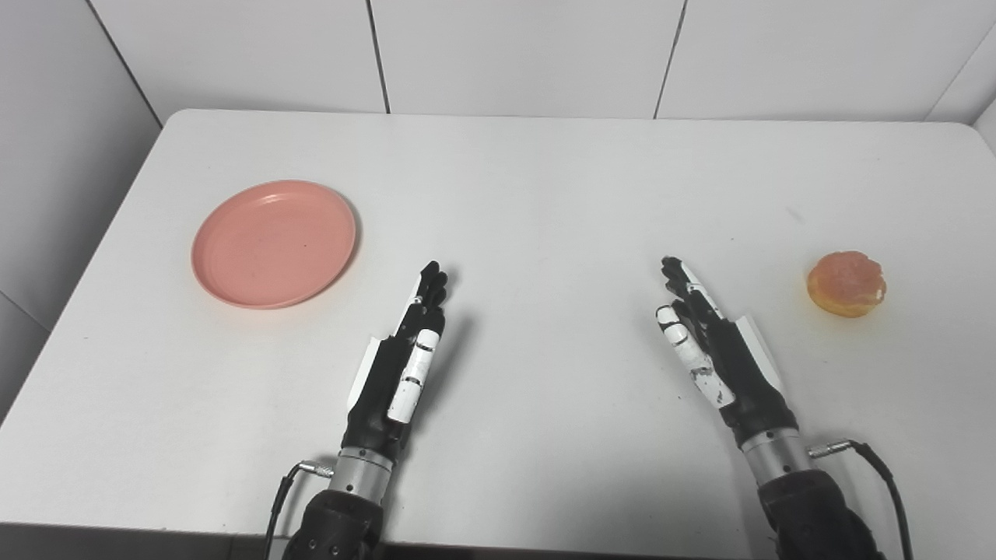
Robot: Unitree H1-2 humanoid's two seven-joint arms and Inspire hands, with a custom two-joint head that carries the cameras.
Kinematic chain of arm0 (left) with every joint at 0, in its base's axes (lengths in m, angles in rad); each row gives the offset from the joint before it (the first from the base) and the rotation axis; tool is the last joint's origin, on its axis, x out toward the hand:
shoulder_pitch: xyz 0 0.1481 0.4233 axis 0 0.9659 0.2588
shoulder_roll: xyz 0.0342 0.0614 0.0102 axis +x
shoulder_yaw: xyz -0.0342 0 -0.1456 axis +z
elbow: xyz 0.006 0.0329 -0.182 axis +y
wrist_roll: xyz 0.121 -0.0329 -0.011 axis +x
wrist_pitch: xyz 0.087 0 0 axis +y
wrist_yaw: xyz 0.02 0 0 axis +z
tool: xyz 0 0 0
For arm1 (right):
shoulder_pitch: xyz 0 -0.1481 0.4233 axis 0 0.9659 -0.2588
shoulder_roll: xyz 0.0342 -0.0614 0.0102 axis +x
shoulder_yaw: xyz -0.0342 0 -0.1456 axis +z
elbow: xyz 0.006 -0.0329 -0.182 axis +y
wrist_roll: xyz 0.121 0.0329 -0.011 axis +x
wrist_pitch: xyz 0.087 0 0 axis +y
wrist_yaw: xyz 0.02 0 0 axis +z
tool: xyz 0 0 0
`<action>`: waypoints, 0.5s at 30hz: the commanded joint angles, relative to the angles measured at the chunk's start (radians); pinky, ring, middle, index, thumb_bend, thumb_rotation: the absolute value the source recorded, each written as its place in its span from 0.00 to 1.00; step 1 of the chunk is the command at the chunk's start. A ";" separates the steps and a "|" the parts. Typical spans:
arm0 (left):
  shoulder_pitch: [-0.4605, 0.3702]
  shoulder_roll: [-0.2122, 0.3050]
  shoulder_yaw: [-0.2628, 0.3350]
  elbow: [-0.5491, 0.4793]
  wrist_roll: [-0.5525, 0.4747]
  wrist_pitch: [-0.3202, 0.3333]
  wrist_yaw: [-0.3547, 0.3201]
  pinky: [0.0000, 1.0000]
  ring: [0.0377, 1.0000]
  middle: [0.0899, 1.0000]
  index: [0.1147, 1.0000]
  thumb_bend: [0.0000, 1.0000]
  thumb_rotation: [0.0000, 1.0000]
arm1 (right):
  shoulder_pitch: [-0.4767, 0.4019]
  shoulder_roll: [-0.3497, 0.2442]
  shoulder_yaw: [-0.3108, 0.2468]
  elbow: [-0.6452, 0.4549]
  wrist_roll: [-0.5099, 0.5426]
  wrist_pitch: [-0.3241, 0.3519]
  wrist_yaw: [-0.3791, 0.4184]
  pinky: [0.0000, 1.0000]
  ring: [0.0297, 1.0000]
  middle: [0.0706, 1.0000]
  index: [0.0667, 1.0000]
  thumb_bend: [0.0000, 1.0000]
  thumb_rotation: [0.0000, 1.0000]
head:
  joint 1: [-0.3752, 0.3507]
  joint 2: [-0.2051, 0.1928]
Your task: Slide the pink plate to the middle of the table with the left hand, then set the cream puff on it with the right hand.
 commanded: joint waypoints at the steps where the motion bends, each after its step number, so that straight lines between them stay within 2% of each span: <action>1: 0.017 0.017 0.005 0.022 -0.002 0.005 -0.008 1.00 1.00 1.00 0.99 0.48 1.00 | 0.003 -0.003 0.009 -0.002 -0.003 -0.013 0.004 0.91 0.95 0.94 0.95 0.34 1.00 | 0.000 0.001; 15: 0.019 0.015 0.005 0.022 -0.001 0.003 -0.007 1.00 1.00 1.00 0.98 0.48 1.00 | 0.004 -0.003 0.008 0.002 0.002 -0.021 0.003 0.91 0.94 0.94 0.94 0.34 1.00 | 0.004 -0.004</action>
